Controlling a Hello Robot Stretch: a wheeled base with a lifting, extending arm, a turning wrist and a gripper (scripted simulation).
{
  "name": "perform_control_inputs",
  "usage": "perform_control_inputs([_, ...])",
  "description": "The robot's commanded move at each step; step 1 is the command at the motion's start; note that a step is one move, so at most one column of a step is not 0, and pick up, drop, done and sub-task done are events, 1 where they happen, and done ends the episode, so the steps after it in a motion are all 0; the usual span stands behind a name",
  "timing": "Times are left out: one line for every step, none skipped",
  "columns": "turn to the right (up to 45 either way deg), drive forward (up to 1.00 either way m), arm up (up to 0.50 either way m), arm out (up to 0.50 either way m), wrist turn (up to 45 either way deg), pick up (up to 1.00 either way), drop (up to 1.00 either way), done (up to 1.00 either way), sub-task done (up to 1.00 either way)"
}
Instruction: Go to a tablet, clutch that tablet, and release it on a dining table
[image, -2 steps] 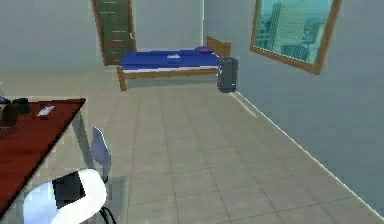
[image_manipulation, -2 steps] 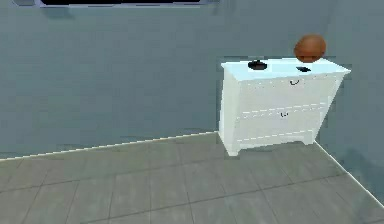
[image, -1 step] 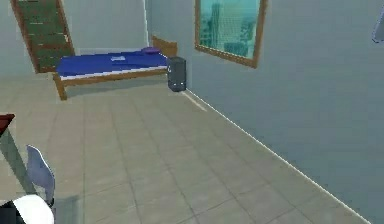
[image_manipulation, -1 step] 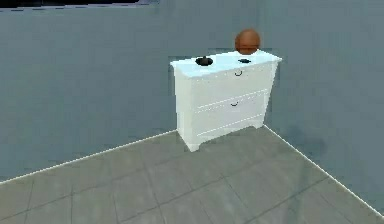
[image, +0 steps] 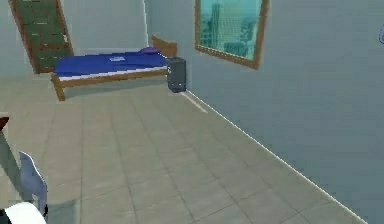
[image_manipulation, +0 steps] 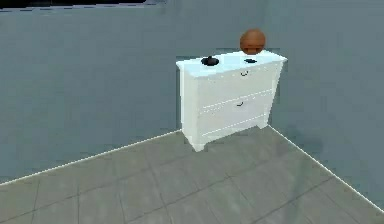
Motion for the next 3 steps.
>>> perform_control_inputs([-45.0,0.00,0.00,0.00,0.0,0.00,0.00,0.00,0.00])
perform_control_inputs([-45.0,0.00,0.00,0.00,0.0,0.00,0.00,0.00,0.00])
perform_control_inputs([-45.0,0.00,0.00,0.00,0.0,0.00,0.00,0.00,0.00])
